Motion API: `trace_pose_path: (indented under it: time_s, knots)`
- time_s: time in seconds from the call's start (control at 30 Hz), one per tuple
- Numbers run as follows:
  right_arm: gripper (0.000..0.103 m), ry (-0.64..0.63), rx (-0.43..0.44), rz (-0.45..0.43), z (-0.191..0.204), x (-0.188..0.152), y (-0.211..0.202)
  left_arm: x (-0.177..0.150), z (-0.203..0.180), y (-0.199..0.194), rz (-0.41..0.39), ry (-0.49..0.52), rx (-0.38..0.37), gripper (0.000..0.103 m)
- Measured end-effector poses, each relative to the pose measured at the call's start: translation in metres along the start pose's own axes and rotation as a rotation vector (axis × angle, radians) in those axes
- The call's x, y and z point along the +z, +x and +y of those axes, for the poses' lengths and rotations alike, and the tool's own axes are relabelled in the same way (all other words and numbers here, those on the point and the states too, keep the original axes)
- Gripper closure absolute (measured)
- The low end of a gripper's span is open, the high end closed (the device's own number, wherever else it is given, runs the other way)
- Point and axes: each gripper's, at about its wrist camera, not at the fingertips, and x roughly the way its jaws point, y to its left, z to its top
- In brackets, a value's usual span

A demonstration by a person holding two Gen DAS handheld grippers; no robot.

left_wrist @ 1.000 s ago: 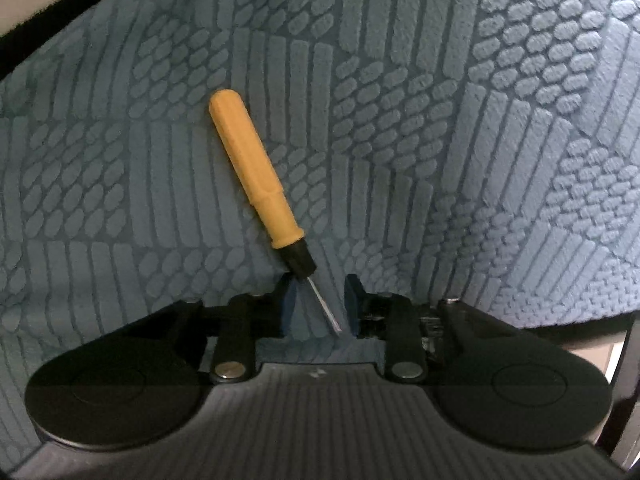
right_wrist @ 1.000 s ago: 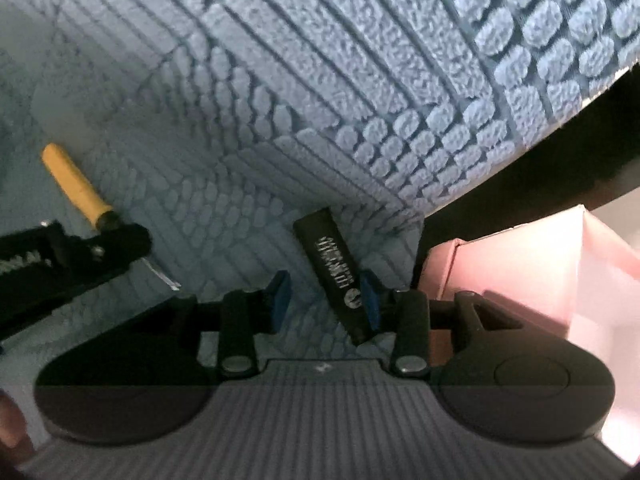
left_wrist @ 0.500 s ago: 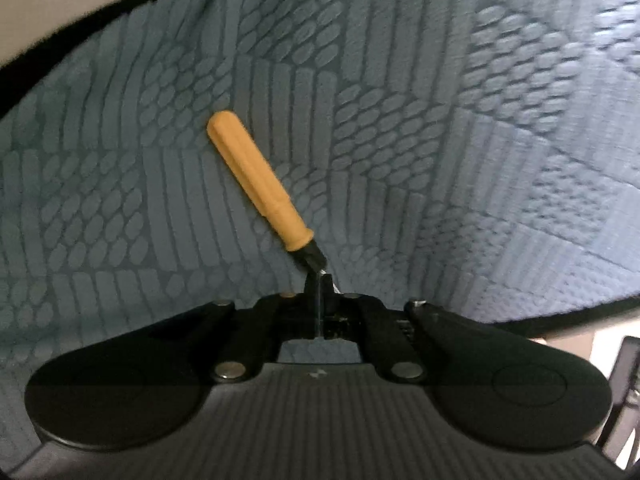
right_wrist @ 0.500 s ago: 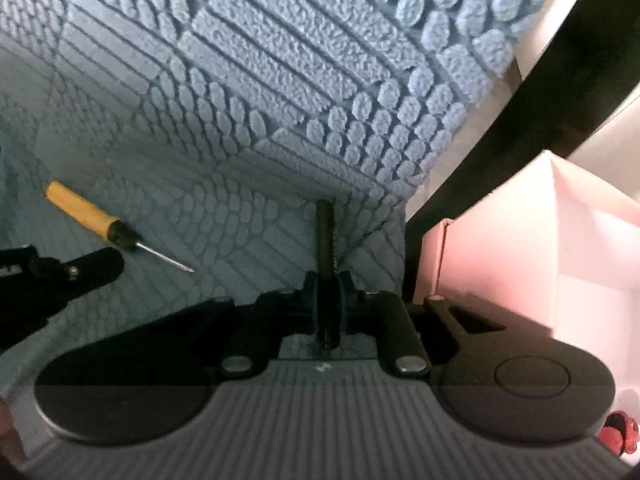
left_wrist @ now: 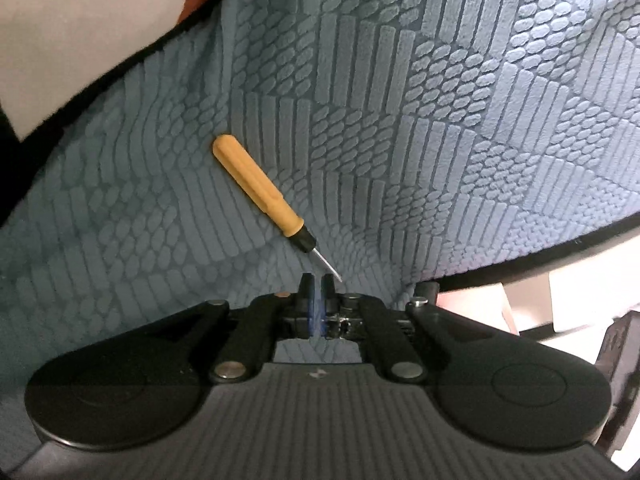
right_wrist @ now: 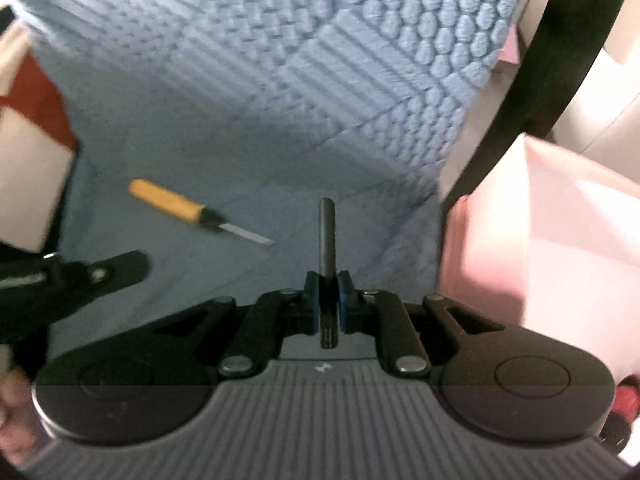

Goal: Organize rigid objects

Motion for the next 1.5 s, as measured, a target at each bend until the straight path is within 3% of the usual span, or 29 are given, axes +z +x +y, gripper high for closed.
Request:
trace_pose_path:
  time_s: [0.27,0.47,0.67,0.77,0.83,0.93,1.03,1.17,1.5]
  knots:
    - [0.091,0.005,0.177,0.006,0.064,-0.031,0.003,0.011,0.020,-0.022,0.003,0.032,0.029,0.098]
    - [0.090,-0.005,0.280,0.009,0.089,-0.044,0.038,0.014,0.036,-0.032,0.016,0.057,0.065,0.098]
    - [0.088,-0.080,0.319,0.016,0.103,-0.059,0.058,0.014,0.043,-0.036,0.041,0.120,0.117,0.098]
    - [0.078,-0.102,0.312,0.005,0.098,-0.058,0.063,0.011,0.044,-0.036,0.043,0.137,0.133,0.095]
    - [0.075,-0.084,0.327,-0.016,0.087,-0.054,0.062,0.007,0.044,-0.037,0.044,0.156,0.147,0.082]
    - [0.074,-0.131,0.279,-0.073,0.074,-0.048,0.058,0.000,0.040,-0.033,0.035,0.197,0.165,0.072]
    - [0.073,-0.105,0.257,-0.105,0.054,-0.037,0.058,-0.006,0.036,-0.033,0.028,0.211,0.163,0.071]
    - [0.051,-0.068,0.236,-0.158,0.036,-0.020,0.063,-0.015,0.026,-0.028,0.013,0.241,0.150,0.071]
    - [0.054,-0.201,0.150,-0.193,0.040,0.005,0.101,-0.053,0.001,-0.009,-0.003,0.386,0.218,0.071]
